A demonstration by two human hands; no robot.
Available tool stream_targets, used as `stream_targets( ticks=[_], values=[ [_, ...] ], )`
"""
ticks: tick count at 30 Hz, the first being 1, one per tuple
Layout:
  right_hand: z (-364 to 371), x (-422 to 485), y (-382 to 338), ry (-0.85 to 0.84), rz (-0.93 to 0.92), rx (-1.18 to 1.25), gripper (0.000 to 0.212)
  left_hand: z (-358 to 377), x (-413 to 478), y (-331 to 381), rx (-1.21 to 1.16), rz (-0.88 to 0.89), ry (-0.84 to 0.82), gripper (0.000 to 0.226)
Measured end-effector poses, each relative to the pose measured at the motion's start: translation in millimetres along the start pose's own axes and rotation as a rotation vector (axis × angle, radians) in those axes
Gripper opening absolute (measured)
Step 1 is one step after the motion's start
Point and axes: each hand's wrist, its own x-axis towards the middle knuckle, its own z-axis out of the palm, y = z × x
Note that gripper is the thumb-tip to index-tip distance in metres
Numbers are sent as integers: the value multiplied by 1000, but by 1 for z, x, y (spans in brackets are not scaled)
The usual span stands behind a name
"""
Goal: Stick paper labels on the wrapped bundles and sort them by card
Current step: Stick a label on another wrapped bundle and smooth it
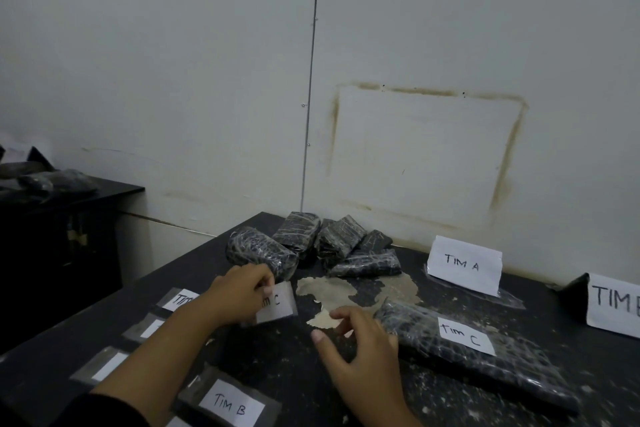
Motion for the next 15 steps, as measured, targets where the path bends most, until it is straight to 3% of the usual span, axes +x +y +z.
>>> stream_targets(
  ticks=[4, 6, 10, 15],
  values=[
    [-3, 0, -7, 2, 70, 68, 75, -4, -3, 29, 194, 143, 69, 18],
    [-3, 1, -6, 21, 79, 59, 81, -1, -5, 44, 313, 213, 65, 12],
    [-4, 2, -1, 21, 115, 4, 68, 10, -6, 68, 432, 308, 39, 15],
    [-7, 4, 5, -27, 155, -61, 53, 16, -4, 83, 389, 350, 22, 14]
  ],
)
